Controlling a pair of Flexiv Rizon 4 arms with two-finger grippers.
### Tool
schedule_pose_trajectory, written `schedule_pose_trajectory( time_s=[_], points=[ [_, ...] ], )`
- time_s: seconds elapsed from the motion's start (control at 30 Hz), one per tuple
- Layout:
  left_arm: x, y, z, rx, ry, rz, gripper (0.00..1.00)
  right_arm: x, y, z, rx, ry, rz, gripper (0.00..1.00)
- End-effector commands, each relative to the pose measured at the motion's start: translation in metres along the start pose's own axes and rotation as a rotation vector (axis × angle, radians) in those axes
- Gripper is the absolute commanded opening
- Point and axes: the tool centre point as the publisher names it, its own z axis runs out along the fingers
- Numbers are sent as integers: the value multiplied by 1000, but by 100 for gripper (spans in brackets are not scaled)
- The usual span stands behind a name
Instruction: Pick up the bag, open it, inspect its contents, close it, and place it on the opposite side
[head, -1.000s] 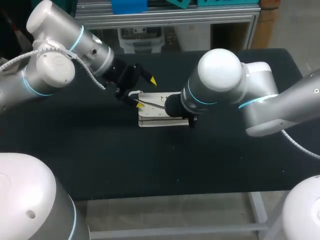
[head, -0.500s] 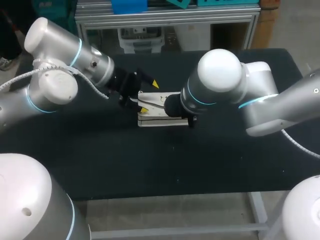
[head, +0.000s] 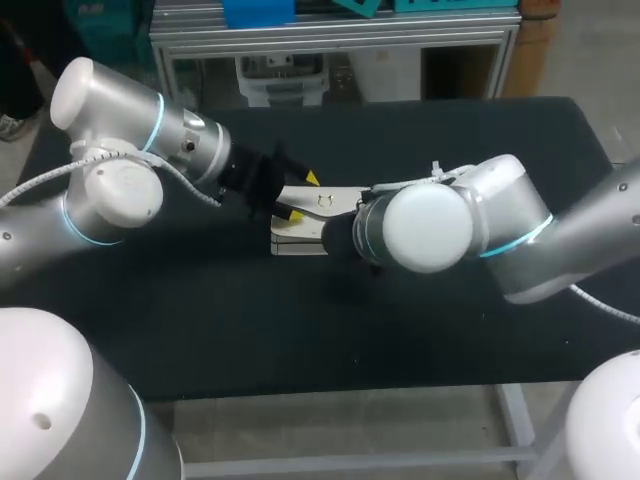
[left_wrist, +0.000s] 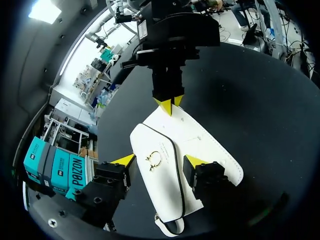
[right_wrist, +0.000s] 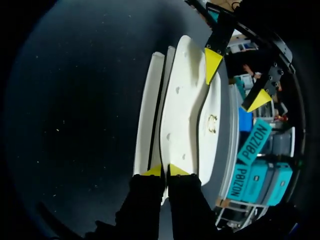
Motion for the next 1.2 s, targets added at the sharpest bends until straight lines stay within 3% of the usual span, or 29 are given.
schedule_pose_trajectory(
  time_s=[0.03, 0.17, 0.3, 0.43, 0.77, 0.97, 1.0, 1.07, 1.2],
  points=[
    [5, 1, 4, 3, -23, 19, 60, 6, -1, 5, -3, -30, 3, 0],
    [8, 2, 4, 10, -14, 38, 62, 5, -4, 7, -1, -26, 6, 0],
    [11, 2, 6, -4, -16, 64, 57, 3, -4, 8, -2, -28, 5, 0],
    [12, 2, 10, -14, -34, 89, 45, 3, -5, 8, -4, -32, 3, 0],
    [14, 1, 20, -71, -67, 179, 49, 3, -5, 8, -4, -32, 3, 0],
    [9, 10, 27, -114, -104, 178, 32, 3, -5, 8, -4, -32, 3, 0],
    [7, 12, 28, -124, -116, 175, 25, 3, -5, 8, -4, -32, 3, 0],
    [5, 16, 29, -131, -126, 166, 1, 3, -5, 8, -4, -32, 3, 0],
    [-1, 20, 27, -128, -136, 138, 0, 3, -5, 8, -4, -32, 3, 0]
  ],
)
